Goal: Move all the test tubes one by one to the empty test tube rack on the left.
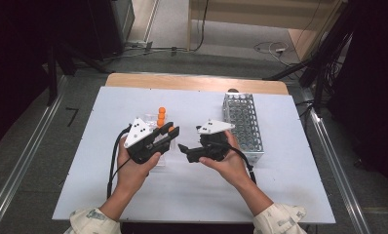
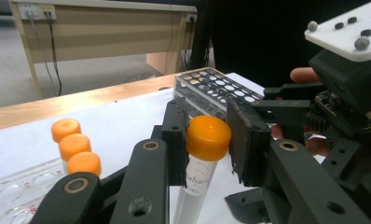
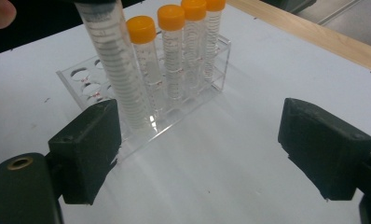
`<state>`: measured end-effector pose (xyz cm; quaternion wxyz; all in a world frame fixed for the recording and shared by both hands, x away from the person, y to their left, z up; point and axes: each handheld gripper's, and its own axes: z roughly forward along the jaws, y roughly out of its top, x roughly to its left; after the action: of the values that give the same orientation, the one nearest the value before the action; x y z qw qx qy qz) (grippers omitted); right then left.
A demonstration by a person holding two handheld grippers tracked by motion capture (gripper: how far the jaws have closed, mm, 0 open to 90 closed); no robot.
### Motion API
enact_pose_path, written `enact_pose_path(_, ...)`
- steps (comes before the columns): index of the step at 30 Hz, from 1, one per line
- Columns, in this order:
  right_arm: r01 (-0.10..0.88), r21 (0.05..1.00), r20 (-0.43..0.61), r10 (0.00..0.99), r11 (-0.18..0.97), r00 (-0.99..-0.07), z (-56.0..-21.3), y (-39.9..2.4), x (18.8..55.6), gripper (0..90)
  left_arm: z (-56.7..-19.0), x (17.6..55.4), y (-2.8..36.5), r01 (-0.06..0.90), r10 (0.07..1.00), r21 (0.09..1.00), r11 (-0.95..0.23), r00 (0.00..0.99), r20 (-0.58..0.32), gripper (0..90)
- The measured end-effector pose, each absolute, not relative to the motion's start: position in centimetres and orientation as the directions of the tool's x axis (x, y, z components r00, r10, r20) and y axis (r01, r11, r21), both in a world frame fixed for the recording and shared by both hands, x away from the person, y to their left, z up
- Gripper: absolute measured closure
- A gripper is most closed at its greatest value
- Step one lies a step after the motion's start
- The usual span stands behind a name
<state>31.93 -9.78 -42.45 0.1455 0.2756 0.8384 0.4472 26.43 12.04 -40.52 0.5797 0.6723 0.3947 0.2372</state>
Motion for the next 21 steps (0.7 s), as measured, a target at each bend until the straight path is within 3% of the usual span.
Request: enact_pose_path(21, 0.361, 0.832, 0.019, 0.629, 0.421, -0.778, -42.4, -11.5, 32.2, 12.1, -39.5, 26.4, 14.0, 0.248, 0.826, 0.968, 0.03, 0.54, -0.164, 70.9)
